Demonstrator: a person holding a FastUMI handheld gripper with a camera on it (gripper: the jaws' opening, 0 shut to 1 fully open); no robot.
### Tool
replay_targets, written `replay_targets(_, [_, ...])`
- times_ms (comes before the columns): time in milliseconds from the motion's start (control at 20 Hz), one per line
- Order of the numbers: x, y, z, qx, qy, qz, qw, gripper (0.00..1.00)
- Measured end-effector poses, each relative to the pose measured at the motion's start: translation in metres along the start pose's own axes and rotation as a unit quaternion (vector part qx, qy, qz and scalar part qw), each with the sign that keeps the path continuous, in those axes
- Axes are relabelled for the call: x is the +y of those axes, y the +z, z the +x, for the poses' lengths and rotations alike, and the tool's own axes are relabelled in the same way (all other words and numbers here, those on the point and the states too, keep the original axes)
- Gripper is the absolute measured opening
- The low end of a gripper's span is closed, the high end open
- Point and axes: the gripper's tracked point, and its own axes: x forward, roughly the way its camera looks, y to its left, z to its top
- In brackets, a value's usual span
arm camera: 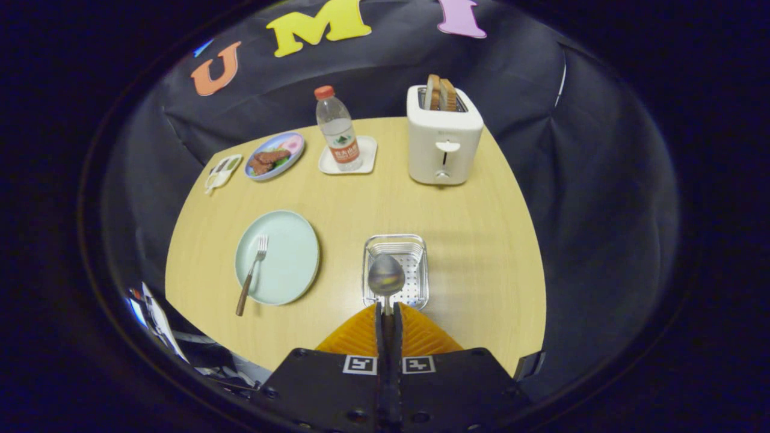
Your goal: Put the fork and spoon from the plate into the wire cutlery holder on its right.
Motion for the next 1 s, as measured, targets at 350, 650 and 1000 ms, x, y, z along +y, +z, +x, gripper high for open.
replay_targets(350, [-0.001,0.003,0.022,0.048,-0.01,0.036,0.998,0.03])
replay_targets(650, [-0.008,0.008,0.023,0.03,-0.024,0.05,0.998,0.05])
replay_targets(1000, [-0.002,0.01,0.008,-0.01,-0.014,0.051,0.999,0.25])
